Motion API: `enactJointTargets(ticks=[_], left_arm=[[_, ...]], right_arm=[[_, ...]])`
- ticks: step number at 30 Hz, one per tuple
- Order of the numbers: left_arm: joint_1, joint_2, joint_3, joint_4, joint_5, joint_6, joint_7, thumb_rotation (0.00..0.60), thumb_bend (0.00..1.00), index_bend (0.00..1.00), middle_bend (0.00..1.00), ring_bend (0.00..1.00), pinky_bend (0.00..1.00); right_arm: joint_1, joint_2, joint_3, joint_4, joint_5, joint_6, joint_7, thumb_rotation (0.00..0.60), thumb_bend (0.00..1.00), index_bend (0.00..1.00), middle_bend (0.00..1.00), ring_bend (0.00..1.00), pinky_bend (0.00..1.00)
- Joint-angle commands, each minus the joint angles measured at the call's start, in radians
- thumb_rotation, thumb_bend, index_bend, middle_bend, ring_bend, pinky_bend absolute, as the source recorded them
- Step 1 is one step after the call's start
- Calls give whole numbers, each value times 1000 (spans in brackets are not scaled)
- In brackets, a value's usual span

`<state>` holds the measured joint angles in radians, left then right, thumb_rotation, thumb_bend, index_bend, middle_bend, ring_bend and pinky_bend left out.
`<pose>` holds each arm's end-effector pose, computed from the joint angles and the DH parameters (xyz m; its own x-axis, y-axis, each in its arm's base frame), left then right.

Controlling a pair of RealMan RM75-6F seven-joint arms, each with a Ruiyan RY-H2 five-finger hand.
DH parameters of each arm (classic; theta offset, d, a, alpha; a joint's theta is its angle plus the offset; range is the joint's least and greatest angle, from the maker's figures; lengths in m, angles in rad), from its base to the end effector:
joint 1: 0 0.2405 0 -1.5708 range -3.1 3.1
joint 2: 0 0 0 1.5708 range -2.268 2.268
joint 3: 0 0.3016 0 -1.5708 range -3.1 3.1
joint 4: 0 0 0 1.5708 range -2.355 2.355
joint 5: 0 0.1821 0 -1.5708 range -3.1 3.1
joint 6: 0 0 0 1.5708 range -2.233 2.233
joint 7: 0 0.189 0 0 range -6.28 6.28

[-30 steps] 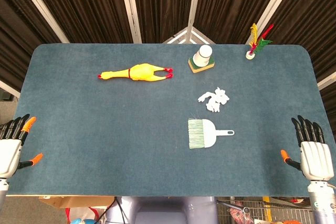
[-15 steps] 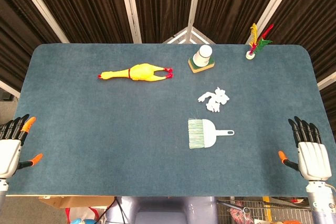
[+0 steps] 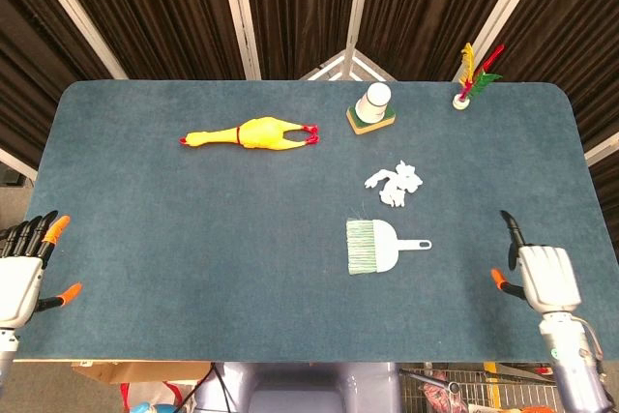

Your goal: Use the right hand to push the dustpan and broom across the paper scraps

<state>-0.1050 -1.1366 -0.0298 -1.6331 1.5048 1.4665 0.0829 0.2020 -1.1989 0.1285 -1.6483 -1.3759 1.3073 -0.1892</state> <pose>-0.3339 0.2298 0.1890 0.4379 0.0336 0.8984 0.8988 -0.0367 -0.4367 -0.3237 -0.2780 0.1621 0.4390 -0.0760 0.8953 -0.8984 -0.0263 0.4383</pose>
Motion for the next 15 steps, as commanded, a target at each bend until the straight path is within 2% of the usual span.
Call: enactJointTargets(ticks=[1, 9, 15], left_arm=[[1, 0, -1, -1, -2, 1, -4, 600, 0, 0, 0, 0, 0], [1, 5, 1, -1, 5, 3, -19, 600, 0, 0, 0, 0, 0], [-2, 9, 2, 2, 4, -6, -32, 600, 0, 0, 0, 0, 0]], right_arm=[[58, -45, 31, -18, 52, -57, -80, 600, 277, 269, 936, 947, 828], [145, -169, 59, 10, 157, -128, -231, 600, 278, 397, 949, 960, 830], [193, -264, 69, 76, 234, -157, -315, 600, 278, 416, 949, 960, 830]])
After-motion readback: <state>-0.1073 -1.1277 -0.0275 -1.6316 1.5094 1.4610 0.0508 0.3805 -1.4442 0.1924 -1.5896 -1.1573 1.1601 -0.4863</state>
